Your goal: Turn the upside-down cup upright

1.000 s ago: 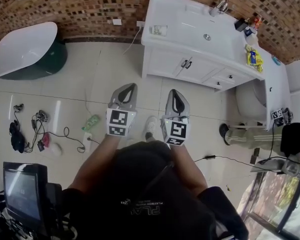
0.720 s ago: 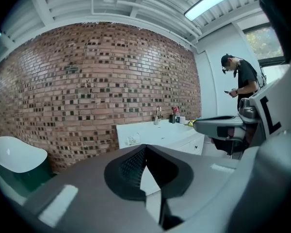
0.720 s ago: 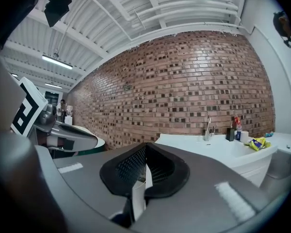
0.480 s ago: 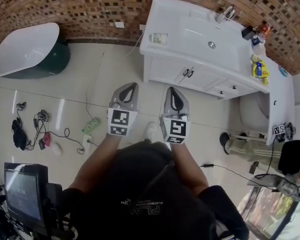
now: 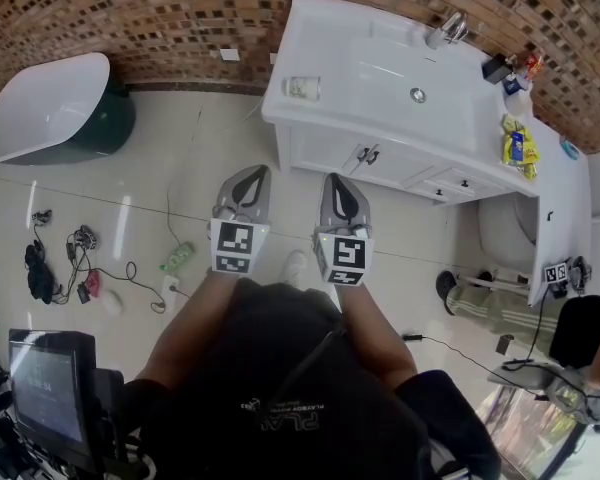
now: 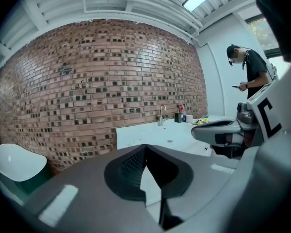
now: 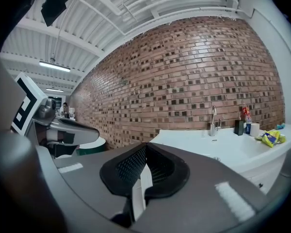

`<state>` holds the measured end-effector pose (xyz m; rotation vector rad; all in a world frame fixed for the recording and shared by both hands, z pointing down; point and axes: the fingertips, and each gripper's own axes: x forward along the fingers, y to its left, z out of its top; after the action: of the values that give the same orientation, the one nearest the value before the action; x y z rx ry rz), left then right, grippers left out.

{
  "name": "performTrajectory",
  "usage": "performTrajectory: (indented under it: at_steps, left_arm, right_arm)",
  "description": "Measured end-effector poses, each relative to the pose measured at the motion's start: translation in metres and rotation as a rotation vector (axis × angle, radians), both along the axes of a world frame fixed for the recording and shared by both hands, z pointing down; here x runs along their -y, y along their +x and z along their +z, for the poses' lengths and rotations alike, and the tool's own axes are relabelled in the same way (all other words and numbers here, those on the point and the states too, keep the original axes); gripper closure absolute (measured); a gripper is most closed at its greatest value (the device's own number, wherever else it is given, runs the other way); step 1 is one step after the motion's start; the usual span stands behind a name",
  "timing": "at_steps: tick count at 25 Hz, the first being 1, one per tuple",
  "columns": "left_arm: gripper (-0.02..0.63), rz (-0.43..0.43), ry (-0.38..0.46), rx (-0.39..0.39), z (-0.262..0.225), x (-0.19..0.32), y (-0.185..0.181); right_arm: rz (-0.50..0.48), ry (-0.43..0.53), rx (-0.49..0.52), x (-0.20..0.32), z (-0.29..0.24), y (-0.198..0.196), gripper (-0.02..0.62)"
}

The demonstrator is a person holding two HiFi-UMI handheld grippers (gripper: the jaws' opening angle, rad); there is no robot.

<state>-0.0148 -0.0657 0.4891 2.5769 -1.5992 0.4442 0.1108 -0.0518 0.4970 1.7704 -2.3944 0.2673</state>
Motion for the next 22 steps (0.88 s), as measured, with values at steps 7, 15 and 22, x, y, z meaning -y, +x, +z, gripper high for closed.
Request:
performTrajectory:
  at_steps: [7,15,22]
  left_arm:
    - [0.607,-0.017,0.006,0.004,0.000,0.026,0.009]
    - [0.607,-0.021,0.015,-0.013,-0.001,0.048,0.014]
    - [0.607,-0.024,0.018,-0.026,0.000,0.085,0.008]
  right_arm:
    - [-0.014,0.042,0.010,0.029,-0.004,0.007,0.581]
    - [-0.007,0.018,0.012,0.050,0.004,0.011,0.581]
    - [-0.006,-0.002,0.000,0.083,0.010,0.010,0.581]
